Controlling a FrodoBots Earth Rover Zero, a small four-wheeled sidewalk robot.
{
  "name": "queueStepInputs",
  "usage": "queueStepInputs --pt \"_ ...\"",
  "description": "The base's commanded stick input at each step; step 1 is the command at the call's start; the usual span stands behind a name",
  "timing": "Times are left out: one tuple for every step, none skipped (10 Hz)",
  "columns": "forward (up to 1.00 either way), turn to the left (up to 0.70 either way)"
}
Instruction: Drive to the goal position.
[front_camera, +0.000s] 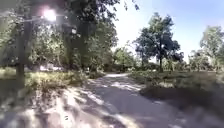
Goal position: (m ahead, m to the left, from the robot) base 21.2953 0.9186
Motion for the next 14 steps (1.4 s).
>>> queueStepInputs --pt "0.85 0.0" --pt "0.85 0.0" --pt "0.85 0.0" --pt "0.85 0.0" --pt "0.85 0.0" --pt "0.85 0.0" --pt "0.85 0.0" --pt "0.85 0.0" --pt "0.85 0.0" --pt "0.85 0.0" --pt "0.85 0.0" --pt "0.85 0.0" --pt "0.85 0.0" --pt "0.85 0.0"
